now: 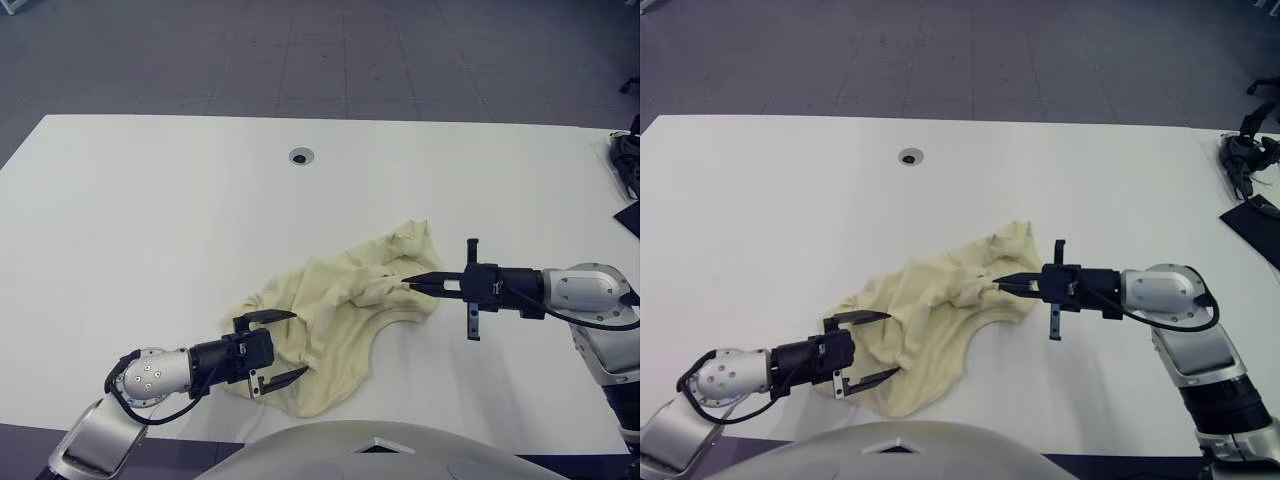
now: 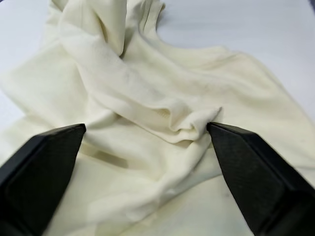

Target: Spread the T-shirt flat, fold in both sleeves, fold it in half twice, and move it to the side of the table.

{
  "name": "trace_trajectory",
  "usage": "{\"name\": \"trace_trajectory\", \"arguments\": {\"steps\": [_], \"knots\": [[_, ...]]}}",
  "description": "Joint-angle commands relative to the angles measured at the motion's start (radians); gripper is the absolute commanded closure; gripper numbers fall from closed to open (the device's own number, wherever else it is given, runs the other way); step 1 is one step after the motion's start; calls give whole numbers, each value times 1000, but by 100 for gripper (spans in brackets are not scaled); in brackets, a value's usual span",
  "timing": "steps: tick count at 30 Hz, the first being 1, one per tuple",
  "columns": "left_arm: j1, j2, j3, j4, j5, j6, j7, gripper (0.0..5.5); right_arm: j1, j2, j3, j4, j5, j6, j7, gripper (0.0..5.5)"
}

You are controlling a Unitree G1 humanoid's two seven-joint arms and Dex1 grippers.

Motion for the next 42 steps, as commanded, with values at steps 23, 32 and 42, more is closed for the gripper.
{"name": "trace_trajectory", "arguments": {"steps": [23,32,42], "knots": [[54,-12,4,-61,-94,60,-3,354,15,0,-11,26,-57,-32,14,550],[169,-3,-14,-131,-4,48,53,506,10,-6,-11,25,-58,-31,19,550],[240,-23,12,-173,-40,62,78,357,6,-5,-9,24,-70,-26,19,550]]}}
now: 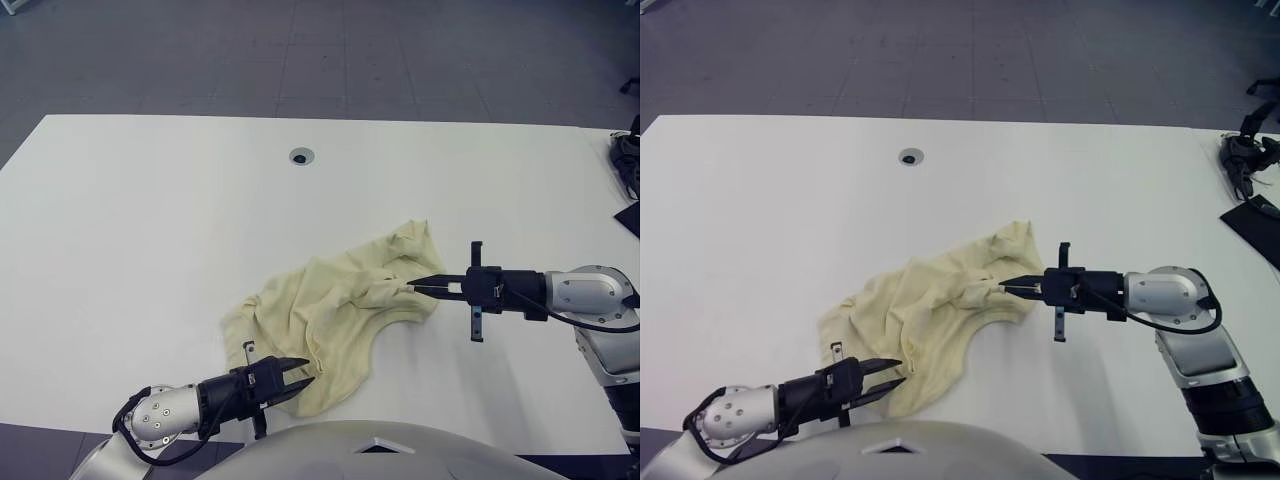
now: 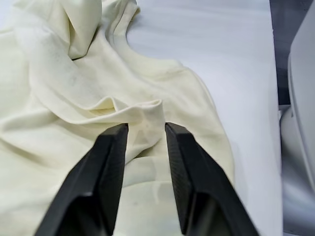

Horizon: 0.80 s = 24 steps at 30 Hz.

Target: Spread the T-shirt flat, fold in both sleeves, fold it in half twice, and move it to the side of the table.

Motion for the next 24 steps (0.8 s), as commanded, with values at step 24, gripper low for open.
{"name": "trace_trajectory", "arguments": {"steps": [24], "knots": [[-54,-100,-126,87,61,23,119,281,-16,2,11,0,-42,4,-14,550]]}}
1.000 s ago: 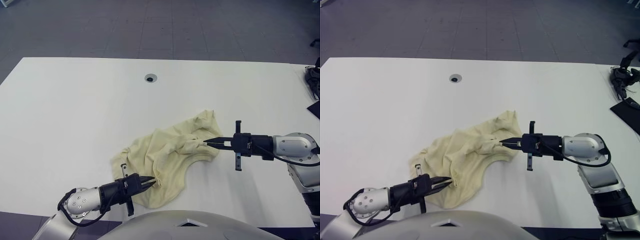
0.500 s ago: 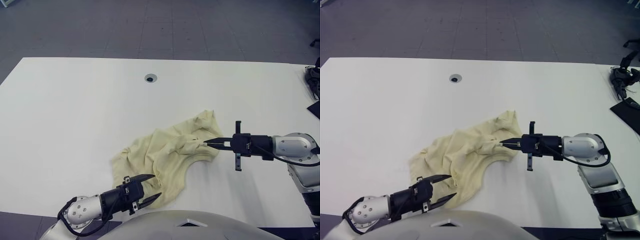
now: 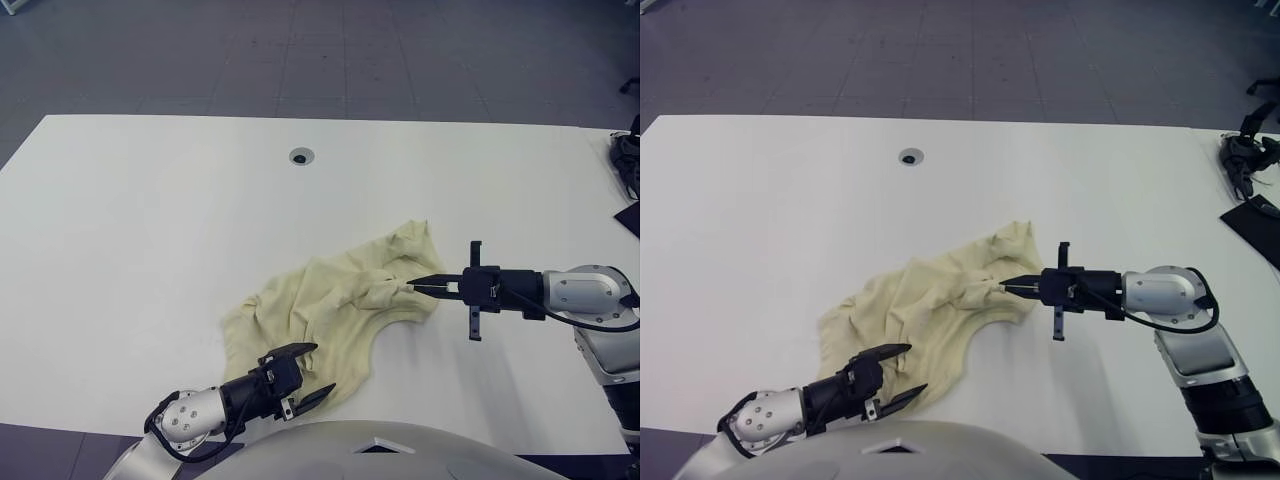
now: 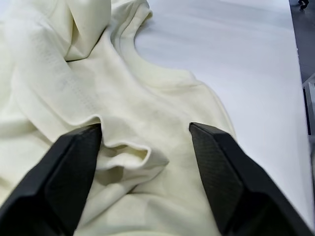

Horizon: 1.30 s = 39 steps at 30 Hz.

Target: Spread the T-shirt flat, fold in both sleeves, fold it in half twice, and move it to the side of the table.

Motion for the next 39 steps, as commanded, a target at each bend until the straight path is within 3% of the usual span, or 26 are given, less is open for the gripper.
{"name": "trace_trajectory", "arguments": {"steps": [1,6,17,26,31,39], "knots": [[-5,2,17,10,3,-1,10,292,-10,1,5,0,-9,3,0,550],[-9,5,71,-4,-29,-5,12,376,-3,0,7,0,-14,1,-5,550],[3,12,67,7,-44,-21,-20,549,1,0,11,-1,-19,0,-5,550],[4,4,77,8,-61,-23,-24,549,2,2,13,0,-21,-2,-5,550],[11,-7,129,-56,-181,-6,-37,549,3,2,13,-1,-21,-3,-5,550],[67,2,166,-84,-237,22,-15,417,5,-4,11,1,-18,-4,2,550]]}}
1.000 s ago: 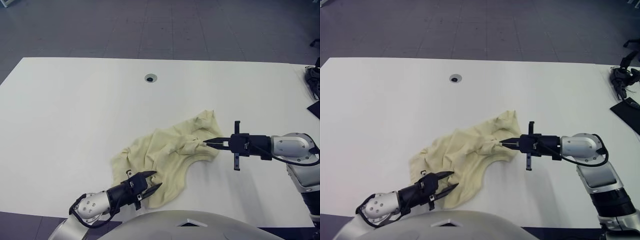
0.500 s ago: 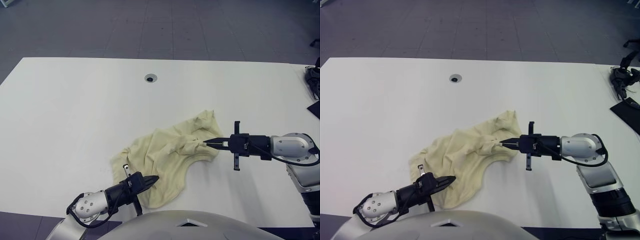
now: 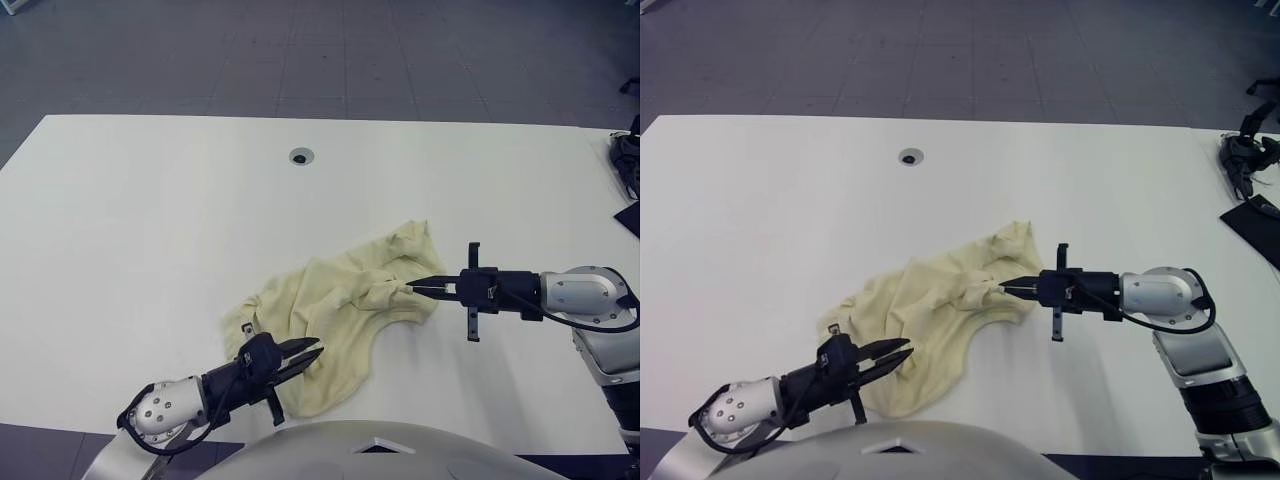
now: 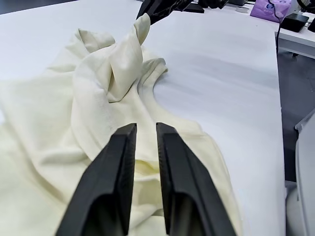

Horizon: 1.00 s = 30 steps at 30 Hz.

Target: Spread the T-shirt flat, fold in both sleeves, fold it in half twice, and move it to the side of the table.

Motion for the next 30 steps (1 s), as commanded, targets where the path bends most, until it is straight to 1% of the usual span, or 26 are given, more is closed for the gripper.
{"name": "trace_trajectory", "arguments": {"steps": [1,3,7,15,16,17,19,28,30], "knots": [[33,-1,12,-14,7,17,25,400,4,-4,-1,-1,-1,-2,6,550],[44,-3,4,-10,15,14,31,371,3,-4,-2,0,0,-2,6,550],[47,-14,-9,20,37,15,52,290,-2,-1,2,3,-3,-4,5,550],[70,-9,-79,47,92,2,53,145,0,1,5,2,-4,-5,3,550],[72,-7,-86,47,97,0,51,164,0,2,5,2,-4,-5,3,550],[74,-6,-90,47,98,-1,51,162,1,2,5,2,-4,-6,3,550],[74,-4,-91,49,99,-1,52,189,2,2,6,2,-5,-6,2,550],[54,-16,-103,63,114,-5,61,346,3,6,7,7,-8,-8,-4,550],[51,-17,-108,65,118,-8,62,374,2,6,8,7,-8,-9,-4,550]]}}
